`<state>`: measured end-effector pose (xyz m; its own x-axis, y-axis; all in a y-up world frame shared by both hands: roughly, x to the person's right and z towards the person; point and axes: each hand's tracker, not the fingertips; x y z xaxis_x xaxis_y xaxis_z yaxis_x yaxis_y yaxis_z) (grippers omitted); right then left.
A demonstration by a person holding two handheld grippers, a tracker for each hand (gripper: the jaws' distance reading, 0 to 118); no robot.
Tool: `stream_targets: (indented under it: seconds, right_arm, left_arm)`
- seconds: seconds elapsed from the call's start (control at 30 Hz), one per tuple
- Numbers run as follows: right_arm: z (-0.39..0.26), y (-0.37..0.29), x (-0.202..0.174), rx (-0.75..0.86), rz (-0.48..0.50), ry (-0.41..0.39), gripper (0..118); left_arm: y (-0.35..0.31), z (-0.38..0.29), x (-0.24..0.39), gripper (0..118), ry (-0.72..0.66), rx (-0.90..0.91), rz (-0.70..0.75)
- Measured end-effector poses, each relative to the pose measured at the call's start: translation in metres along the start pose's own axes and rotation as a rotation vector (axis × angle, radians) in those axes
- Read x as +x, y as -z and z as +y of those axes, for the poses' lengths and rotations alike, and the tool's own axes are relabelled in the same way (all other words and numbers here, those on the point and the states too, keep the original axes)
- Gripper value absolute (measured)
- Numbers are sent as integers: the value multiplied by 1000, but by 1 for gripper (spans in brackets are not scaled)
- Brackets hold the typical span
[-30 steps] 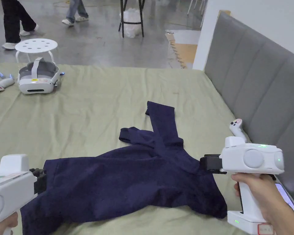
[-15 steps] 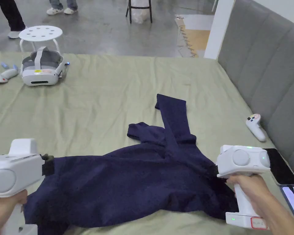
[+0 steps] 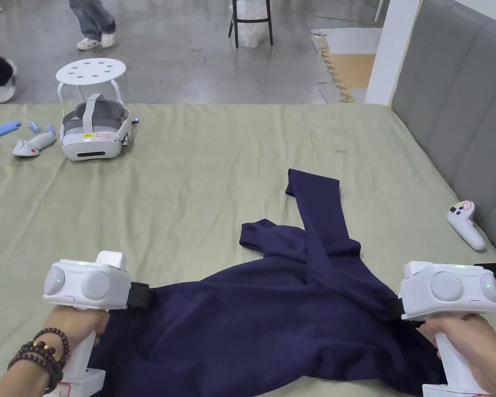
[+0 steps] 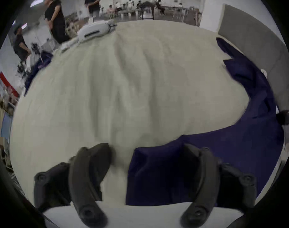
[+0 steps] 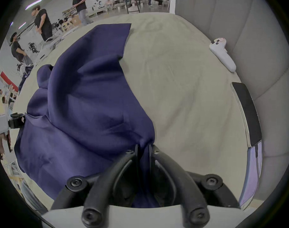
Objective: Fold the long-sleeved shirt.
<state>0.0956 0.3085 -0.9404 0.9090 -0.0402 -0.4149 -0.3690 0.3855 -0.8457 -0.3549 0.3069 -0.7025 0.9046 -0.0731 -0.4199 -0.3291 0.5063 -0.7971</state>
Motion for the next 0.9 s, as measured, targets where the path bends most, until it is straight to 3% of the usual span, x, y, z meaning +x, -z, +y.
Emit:
stream_targets:
  seconds: [0.03, 0.07, 0.1, 0.13, 0.2, 0.3, 0.37, 0.53, 0.7, 0.9]
  right_arm:
    - [0, 0, 1, 0, 1, 3, 11]
    - [1, 0, 1, -2, 1, 6, 11]
    - [3, 0, 2, -6, 2, 8, 11]
    - [3, -6, -3, -12, 1, 3, 11]
    - [9, -27, -3, -13, -7, -4, 11]
    - [27, -77, -1, 121, 40, -46, 11]
    - [46, -117, 0, 218, 85, -25, 8]
    - [107, -227, -10, 472, 157, -37, 7]
    - [186, -327, -37, 671, 98, -110, 6]
    - [285, -429, -58, 867, 43, -69, 6]
  left_arm:
    - [-8, 2, 1, 65, -15, -18, -36]
    - [-13, 8, 0, 35, -10, -24, -65]
    - [-21, 9, 3, 16, 27, -13, -58]
    - [-30, 8, 5, 16, 81, 11, -24]
    - [-50, 16, 0, 16, 40, 51, -90]
    - [-97, 39, -21, 16, -74, 204, -129]
    - [-128, 60, -32, 16, -129, 304, -178]
    - [-205, 129, -58, 16, -149, 525, -150]
    - [-283, 210, -82, 16, -219, 680, -128]
    - [-353, 291, -91, 16, -228, 812, -70]
